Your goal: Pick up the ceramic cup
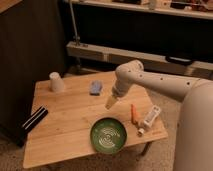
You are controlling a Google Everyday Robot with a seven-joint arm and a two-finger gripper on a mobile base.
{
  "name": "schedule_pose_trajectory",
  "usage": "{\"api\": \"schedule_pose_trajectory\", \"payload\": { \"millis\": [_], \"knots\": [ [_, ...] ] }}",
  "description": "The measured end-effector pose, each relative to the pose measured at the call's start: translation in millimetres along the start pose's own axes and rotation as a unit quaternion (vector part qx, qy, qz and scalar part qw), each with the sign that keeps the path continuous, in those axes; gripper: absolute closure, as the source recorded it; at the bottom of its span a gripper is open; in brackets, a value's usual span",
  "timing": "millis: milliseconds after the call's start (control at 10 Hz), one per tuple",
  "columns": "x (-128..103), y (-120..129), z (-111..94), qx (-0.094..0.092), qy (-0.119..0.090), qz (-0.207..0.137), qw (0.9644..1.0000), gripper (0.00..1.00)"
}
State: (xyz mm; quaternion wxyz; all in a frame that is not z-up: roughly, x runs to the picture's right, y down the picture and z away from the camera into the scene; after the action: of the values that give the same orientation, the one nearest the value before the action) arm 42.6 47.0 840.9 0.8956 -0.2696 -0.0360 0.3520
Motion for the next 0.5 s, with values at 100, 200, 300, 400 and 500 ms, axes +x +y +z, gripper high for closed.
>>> {"api": "schedule_pose_trajectory", "payload": {
  "millis": [100,200,300,400,500],
  "knots": [
    [-21.6,4.3,6.2,0.005,-0.028,-0.022,0.9993,0.20],
    [-35.2,9.1,8.7,0.006,-0.044,-0.034,0.9985,0.20],
    [-37.0,7.9,9.3,0.009,-0.047,-0.037,0.9982,0.20],
    [-34.9,6.1,8.8,0.010,-0.047,-0.036,0.9982,0.20],
    [-36.6,7.5,9.4,0.009,-0.047,-0.037,0.9982,0.20]
  ]
}}
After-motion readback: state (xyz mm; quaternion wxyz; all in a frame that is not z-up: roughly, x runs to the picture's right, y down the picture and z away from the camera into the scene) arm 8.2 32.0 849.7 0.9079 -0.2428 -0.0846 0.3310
